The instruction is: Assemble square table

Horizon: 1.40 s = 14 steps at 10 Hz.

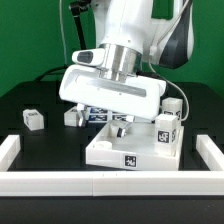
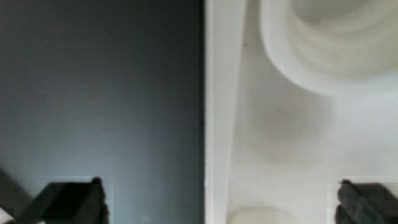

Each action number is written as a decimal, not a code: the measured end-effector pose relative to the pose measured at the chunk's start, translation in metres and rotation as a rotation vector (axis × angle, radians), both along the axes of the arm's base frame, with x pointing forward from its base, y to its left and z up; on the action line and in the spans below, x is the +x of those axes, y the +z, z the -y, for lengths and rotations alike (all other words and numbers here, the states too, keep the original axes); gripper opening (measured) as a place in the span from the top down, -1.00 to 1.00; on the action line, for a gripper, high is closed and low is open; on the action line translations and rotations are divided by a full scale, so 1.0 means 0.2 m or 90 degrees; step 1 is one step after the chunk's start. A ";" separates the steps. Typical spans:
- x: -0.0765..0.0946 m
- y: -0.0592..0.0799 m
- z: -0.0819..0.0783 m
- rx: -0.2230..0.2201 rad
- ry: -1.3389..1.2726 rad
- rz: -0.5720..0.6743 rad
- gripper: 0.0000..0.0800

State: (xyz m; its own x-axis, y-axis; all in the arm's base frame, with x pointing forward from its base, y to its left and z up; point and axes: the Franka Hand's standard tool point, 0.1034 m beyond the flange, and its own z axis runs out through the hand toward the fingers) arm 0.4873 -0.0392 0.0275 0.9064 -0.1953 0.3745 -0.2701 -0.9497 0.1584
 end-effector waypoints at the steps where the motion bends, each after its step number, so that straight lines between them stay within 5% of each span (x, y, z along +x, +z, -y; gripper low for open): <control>1: 0.00 0.00 0.00 0.000 0.000 0.000 -0.62; 2: 0.02 0.05 0.04 0.009 0.012 -0.003 -0.62; 4: 0.03 0.14 0.09 0.080 0.034 -0.053 -0.62; 10: 0.07 0.12 0.05 0.100 0.045 -0.065 -0.62; 12: 0.01 0.07 0.16 0.152 0.033 -0.132 -0.62; 14: 0.02 -0.02 0.16 0.183 0.036 -0.158 -0.62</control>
Offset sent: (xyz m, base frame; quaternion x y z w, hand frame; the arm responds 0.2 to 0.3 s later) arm 0.0059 0.0300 0.0121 0.2096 -0.1644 -0.0312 0.9634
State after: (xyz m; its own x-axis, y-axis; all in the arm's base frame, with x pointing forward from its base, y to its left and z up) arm 0.4919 -0.0706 0.0238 0.9749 -0.2077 0.0795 -0.2032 -0.9772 -0.0621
